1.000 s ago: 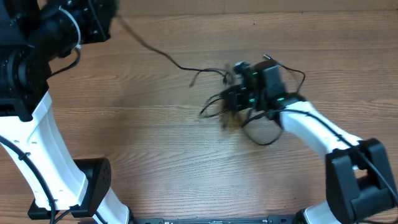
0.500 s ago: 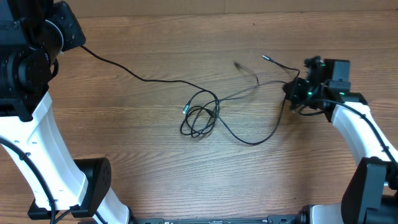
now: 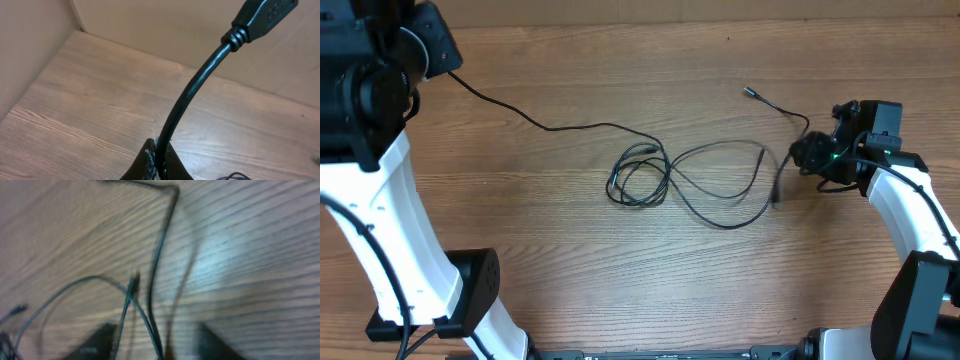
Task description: Untangle cables
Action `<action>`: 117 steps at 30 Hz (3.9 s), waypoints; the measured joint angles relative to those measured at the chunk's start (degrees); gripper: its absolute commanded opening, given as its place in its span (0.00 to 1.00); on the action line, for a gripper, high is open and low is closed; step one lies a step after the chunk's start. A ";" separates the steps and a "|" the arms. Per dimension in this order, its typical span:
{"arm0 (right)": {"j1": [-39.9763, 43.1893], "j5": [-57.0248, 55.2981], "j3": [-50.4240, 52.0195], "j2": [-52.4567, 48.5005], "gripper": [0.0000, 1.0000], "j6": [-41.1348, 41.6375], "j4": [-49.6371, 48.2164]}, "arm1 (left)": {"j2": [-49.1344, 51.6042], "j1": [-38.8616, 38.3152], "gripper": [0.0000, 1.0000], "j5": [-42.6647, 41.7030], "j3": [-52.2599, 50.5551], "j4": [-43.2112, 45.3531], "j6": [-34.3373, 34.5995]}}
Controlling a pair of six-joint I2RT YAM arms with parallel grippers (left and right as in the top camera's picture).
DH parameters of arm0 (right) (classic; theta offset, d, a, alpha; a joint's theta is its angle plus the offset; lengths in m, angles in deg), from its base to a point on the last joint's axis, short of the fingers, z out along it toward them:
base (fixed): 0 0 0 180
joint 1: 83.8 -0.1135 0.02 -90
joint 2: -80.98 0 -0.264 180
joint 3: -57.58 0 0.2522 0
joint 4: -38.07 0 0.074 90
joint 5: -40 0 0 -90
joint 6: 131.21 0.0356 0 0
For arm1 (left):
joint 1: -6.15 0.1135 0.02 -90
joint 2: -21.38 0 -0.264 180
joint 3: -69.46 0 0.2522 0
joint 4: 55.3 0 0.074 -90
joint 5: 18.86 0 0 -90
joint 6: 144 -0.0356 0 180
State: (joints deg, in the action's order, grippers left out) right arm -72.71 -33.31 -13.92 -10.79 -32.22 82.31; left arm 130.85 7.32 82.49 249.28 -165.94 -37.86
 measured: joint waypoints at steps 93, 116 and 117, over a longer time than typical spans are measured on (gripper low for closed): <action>-17.00 -39.63 -47.17 15.21 0.04 -10.16 39.47 | 8.61 -3.69 0.04 5.40 -17.31 0.22 -5.33; 8.81 -24.11 -47.17 13.55 0.04 -8.02 40.74 | 9.14 26.58 0.04 -10.88 -17.33 2.60 -2.69; 8.81 -24.04 -47.15 13.27 0.04 -8.09 40.76 | 9.14 28.04 0.04 -12.11 -17.33 2.60 -2.69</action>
State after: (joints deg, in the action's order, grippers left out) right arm -63.90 -57.35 -61.07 2.48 -40.30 123.08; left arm 139.98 35.36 70.38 231.95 -163.34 -40.55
